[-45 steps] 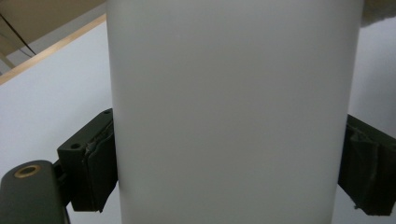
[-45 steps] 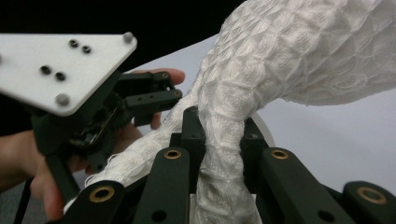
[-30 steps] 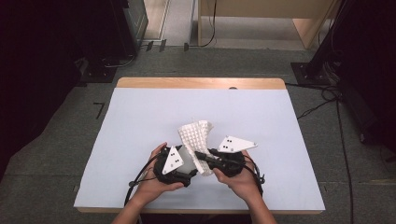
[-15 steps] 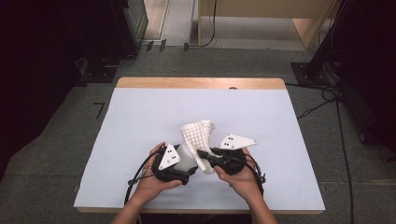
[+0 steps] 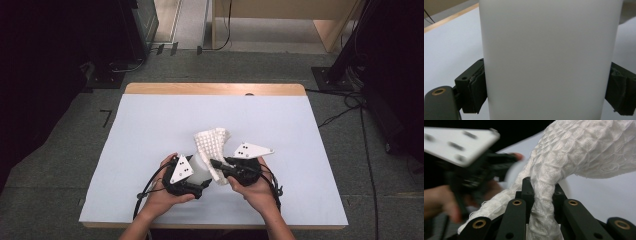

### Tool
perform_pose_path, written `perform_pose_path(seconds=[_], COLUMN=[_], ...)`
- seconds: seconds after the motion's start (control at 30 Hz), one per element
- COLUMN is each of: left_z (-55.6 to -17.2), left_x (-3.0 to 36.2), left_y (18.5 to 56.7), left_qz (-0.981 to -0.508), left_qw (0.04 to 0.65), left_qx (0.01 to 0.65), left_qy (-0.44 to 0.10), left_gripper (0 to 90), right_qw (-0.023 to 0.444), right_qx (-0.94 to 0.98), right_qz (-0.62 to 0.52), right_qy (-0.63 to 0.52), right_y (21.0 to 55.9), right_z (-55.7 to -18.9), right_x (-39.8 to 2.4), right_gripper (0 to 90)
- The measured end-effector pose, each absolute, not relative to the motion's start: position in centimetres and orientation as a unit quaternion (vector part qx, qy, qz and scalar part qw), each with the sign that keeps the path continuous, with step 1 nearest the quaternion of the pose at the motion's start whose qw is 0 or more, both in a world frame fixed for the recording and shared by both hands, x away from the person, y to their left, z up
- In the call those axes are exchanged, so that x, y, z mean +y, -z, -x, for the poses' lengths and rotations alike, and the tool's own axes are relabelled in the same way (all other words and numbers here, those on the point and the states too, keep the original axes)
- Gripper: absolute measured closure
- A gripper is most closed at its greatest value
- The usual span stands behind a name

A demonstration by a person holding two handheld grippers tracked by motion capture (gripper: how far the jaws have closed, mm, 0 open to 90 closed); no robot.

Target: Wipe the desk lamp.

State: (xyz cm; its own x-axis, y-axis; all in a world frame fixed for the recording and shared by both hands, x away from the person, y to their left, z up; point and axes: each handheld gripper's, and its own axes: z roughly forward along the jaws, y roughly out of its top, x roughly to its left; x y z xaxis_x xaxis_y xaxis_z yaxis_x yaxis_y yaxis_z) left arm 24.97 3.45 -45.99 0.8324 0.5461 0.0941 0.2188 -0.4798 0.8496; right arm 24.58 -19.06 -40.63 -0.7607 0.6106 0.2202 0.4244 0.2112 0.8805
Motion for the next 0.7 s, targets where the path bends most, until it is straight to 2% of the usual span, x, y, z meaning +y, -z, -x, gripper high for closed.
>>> perform_pose_path(seconds=[0.03, 0.07, 0.23, 0.37, 0.5, 0.53, 0.57, 0.6, 0.7], left_z=[-25.0, -24.5, -24.3, -24.6, -25.0, -25.0, -25.0, -24.7, -24.4], left_x=[3.5, 3.1, 3.0, 3.2, 3.6, 3.6, 3.6, 3.4, 3.3], left_y=[46.0, 46.0, 46.1, 46.0, 46.0, 46.0, 46.0, 46.0, 45.9], left_qz=[-0.841, -0.844, -0.844, -0.844, -0.841, -0.841, -0.841, -0.843, -0.846], left_qw=[0.457, 0.45, 0.448, 0.45, 0.457, 0.458, 0.458, 0.454, 0.45], left_qx=[0.227, 0.216, 0.211, 0.217, 0.227, 0.226, 0.226, 0.22, 0.21], left_qy=[-0.179, -0.197, -0.204, -0.194, -0.178, -0.178, -0.178, -0.188, -0.196], left_gripper=[8.8, 8.8, 8.8, 8.8, 8.8, 8.8, 8.8, 8.8, 8.8], right_qw=[0.088, 0.063, 0.069, 0.118, 0.113, 0.093, 0.093, 0.068, 0.073], right_qx=[0.773, 0.77, 0.757, 0.751, 0.763, 0.77, 0.77, 0.771, 0.772], right_qz=[-0.335, -0.309, -0.323, -0.394, -0.374, -0.339, -0.339, -0.301, -0.289], right_qy=[-0.531, -0.555, -0.564, -0.517, -0.515, -0.533, -0.533, -0.557, -0.562], right_y=[40.6, 40.2, 40.4, 41.5, 41.2, 40.7, 40.7, 40.2, 39.8], right_z=[-24.6, -24.3, -24.6, -25.7, -25.4, -24.8, -24.8, -24.3, -24.1], right_x=[-19.1, -18.6, -18.0, -18.6, -18.8, -18.6, -18.6, -18.2, -17.6], right_gripper=[79.4, 79.2, 78.6, 79.0, 79.4, 79.6, 79.6, 79.5, 79.3])
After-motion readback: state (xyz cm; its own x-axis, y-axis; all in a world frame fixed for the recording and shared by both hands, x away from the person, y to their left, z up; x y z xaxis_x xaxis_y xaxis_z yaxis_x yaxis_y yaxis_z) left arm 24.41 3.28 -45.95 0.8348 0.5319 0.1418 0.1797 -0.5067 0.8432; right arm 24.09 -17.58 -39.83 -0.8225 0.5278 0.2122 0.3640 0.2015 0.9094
